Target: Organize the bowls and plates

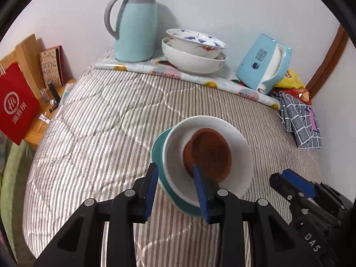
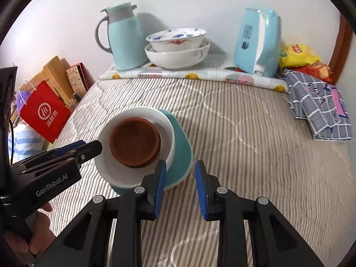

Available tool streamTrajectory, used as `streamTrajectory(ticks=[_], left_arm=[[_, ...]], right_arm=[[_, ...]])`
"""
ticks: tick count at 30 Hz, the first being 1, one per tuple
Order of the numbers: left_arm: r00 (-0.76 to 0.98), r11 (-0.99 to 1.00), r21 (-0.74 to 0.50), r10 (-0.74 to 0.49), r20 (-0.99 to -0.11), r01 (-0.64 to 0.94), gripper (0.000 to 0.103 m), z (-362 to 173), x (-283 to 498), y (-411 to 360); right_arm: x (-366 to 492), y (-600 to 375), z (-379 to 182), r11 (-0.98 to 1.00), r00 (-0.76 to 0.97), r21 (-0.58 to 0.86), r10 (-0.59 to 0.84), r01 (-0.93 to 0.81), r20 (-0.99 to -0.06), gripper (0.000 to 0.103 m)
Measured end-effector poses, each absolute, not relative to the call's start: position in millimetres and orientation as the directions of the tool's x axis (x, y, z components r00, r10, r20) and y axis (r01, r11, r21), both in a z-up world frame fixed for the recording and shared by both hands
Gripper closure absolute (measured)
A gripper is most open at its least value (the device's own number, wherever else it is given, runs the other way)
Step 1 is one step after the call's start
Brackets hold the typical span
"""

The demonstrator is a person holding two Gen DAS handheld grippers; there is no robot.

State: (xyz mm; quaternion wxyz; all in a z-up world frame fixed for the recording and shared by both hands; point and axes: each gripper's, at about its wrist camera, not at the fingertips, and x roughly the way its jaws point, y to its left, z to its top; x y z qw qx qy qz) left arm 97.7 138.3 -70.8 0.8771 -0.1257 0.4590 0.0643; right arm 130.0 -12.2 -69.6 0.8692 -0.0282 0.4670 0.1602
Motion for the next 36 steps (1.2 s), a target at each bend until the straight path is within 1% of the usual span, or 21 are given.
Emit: streamTrajectory(ticks=[2,4,8,11,12,13,15,19,21,24,34,35,36], left_arm=[[0.583,0.963,-0.153,0.006,-0.812,-0.223,0.071,-63.9,90.1,131.5],[0.596,0.966,-0.143,0.013,-0.803,-0.214,0.07,-56.3,81.3,123.3],[0.63,0.974,-0.112,0.037,-0.776,-0.196,0.063,-41.5,64.8,106.6],[0.65,0.979,-0.084,0.058,-0.758,-0.184,0.055,-31.8,53.1,92.6],[0.656,0.981,-0.079,0.059,-0.752,-0.178,0.053,-28.7,49.0,87.6],[0.663,0.982,-0.075,0.059,-0.747,-0.173,0.053,-26.1,45.0,83.6],[0.674,0.984,-0.056,0.074,-0.735,-0.169,0.049,-20.9,36.1,74.9],[0.69,0.986,-0.04,0.083,-0.719,-0.161,0.047,-13.1,23.2,62.7],[0.699,0.987,-0.029,0.093,-0.709,-0.161,0.044,-9.2,15.7,57.4],[0.713,0.986,-0.015,0.108,-0.692,-0.164,0.039,-3.5,4.8,50.8],[0.746,0.983,0.041,0.161,-0.646,-0.177,0.035,8.6,-13.3,36.2],[0.749,0.983,0.043,0.163,-0.642,-0.177,0.034,9.5,-14.6,35.4],[0.751,0.984,0.039,0.159,-0.641,-0.176,0.034,10.3,-15.6,35.3]], right_arm=[[122.6,-18.3,-62.4,0.949,0.526,0.102,0.253,-0.299,-0.812,0.071],[111.9,-26.1,-53.6,0.952,0.55,0.1,0.251,-0.29,-0.797,0.063],[89.5,-41.9,-39.0,0.959,0.589,0.084,0.233,-0.27,-0.774,0.056],[73.2,-53.7,-30.8,0.965,0.613,0.07,0.216,-0.253,-0.76,0.048],[68.9,-56.9,-29.5,0.966,0.615,0.072,0.214,-0.247,-0.759,0.044],[64.4,-61.2,-28.2,0.968,0.615,0.075,0.211,-0.239,-0.76,0.042],[55.3,-69.5,-25.0,0.971,0.622,0.08,0.206,-0.224,-0.755,0.041],[38.8,-84.9,-17.0,0.977,0.64,0.083,0.192,-0.195,-0.744,0.035],[31.3,-91.9,-12.6,0.978,0.649,0.089,0.194,-0.19,-0.735,0.034],[22.1,-100.7,-8.3,0.98,0.657,0.087,0.185,-0.179,-0.73,0.033],[0.2,-119.3,-3.2,0.986,0.676,0.061,0.152,-0.157,-0.721,0.033],[-1.0,-120.0,-2.6,0.986,0.678,0.057,0.149,-0.156,-0.72,0.031],[-2.1,-120.5,-1.9,0.987,0.68,0.054,0.144,-0.152,-0.719,0.026]])
